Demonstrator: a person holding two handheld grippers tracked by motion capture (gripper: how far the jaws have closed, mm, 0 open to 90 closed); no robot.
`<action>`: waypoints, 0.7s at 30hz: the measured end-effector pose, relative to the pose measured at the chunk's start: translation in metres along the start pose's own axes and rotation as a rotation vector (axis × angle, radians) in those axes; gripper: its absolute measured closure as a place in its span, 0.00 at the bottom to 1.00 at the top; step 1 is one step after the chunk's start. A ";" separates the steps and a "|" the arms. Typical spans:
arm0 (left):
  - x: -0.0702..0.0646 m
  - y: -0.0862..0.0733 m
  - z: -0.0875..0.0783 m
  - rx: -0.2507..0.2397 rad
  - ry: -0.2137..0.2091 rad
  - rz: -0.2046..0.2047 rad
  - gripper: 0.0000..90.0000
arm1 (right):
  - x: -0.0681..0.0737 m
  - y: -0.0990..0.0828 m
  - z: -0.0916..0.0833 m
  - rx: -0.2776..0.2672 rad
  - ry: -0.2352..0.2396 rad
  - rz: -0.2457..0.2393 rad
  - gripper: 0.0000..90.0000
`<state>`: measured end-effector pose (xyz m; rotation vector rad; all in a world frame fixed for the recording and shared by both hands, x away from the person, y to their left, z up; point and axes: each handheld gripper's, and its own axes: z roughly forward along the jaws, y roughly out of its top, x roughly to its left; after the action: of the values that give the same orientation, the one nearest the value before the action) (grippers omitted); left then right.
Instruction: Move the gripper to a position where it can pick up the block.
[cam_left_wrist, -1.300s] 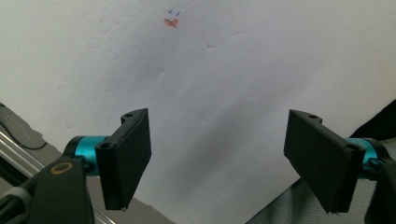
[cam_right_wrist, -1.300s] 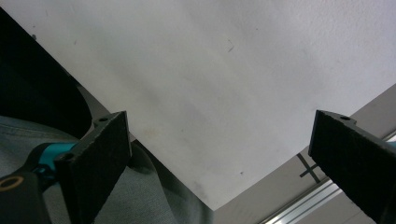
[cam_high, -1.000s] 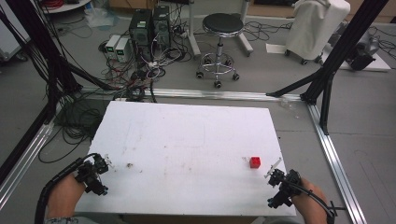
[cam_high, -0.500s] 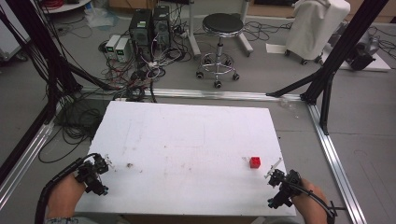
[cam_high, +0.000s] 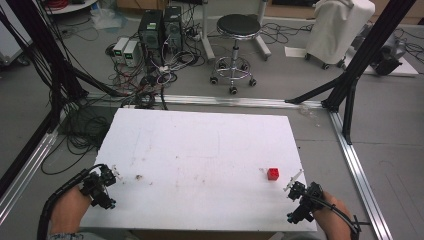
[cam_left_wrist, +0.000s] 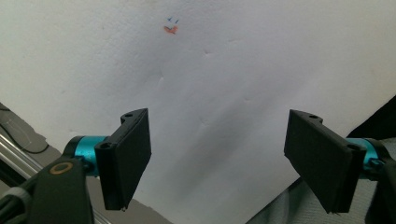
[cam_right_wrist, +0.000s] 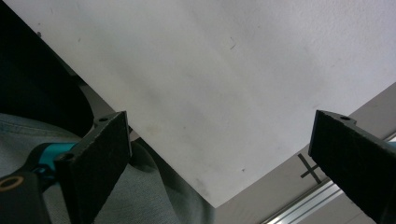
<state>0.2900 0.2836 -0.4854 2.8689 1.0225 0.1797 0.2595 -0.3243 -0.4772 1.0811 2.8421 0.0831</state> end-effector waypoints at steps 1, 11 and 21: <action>0.000 0.000 0.000 0.000 0.000 0.000 0.26 | 0.000 0.000 0.000 0.003 0.000 -0.002 0.06; -0.002 0.003 0.002 0.003 -0.006 0.025 0.26 | -0.005 -0.009 -0.001 -0.004 0.005 0.016 0.06; 0.000 0.000 0.002 -0.004 -0.007 0.012 0.26 | -0.012 -0.011 -0.002 -0.005 0.008 0.006 0.06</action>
<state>0.2902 0.2830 -0.4870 2.8707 1.0023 0.1726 0.2608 -0.3402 -0.4751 1.0906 2.8438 0.0953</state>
